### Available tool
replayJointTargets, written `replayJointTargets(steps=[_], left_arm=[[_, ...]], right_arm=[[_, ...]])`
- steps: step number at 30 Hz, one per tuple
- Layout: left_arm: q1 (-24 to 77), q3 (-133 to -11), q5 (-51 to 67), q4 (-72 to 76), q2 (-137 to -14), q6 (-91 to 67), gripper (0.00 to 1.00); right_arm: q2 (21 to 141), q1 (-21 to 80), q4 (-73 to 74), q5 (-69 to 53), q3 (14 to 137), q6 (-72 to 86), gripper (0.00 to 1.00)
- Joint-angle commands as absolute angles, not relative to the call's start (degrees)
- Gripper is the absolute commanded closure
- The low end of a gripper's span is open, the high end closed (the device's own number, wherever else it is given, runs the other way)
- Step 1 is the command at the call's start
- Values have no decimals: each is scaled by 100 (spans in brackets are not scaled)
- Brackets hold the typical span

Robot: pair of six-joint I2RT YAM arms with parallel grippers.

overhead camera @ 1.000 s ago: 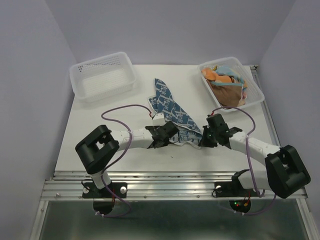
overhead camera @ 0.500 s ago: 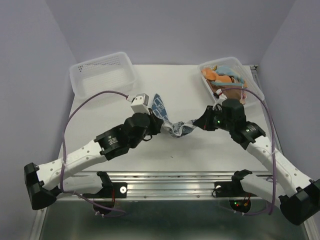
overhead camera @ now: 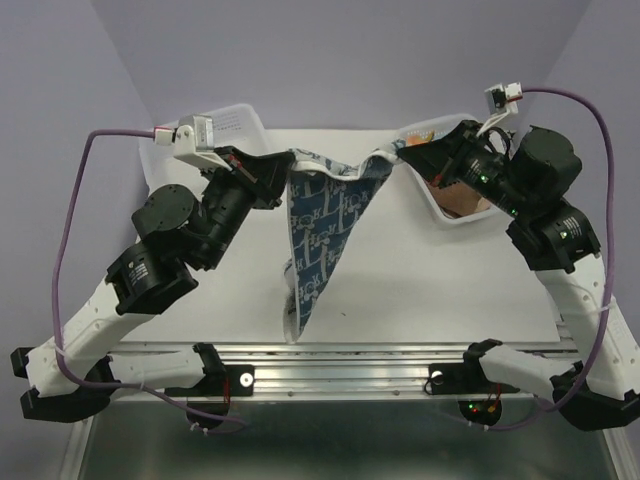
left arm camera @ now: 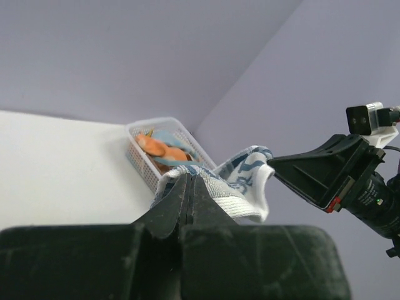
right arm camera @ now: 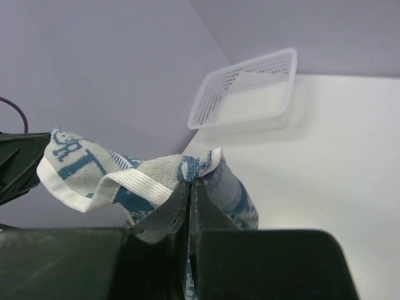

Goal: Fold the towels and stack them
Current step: Flatten out the crumpled towel

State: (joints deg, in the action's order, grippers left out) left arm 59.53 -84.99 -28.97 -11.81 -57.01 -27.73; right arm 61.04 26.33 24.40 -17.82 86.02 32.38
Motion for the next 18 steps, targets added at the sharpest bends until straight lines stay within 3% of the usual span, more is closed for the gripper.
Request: replayJointTargets(steps=[1,5,9,12,18], left_arm=[[5950,-8815,-3260,-1081,-5704,-2268,100],[5758,-8877,-3621,-1151,-6002,-2215,100],[5064,-9087,-2955,-1195,-6249,-2285,100],[4413,-9228,-2295,-1257,-6372,-2364,100],[4377,-9115,-1714,-1134,-6039,-2495,100]], right_arm=[[6459,2654,2838,-1285,9351,3112,99],[6776,2654,2988,-476,9396,2953,99],[7223,2654,2962,-273,9649,2787,99],[7426,2654,3041,-351,10203,2707,99],[7366,2654,3261,-991,10846,2724,99]])
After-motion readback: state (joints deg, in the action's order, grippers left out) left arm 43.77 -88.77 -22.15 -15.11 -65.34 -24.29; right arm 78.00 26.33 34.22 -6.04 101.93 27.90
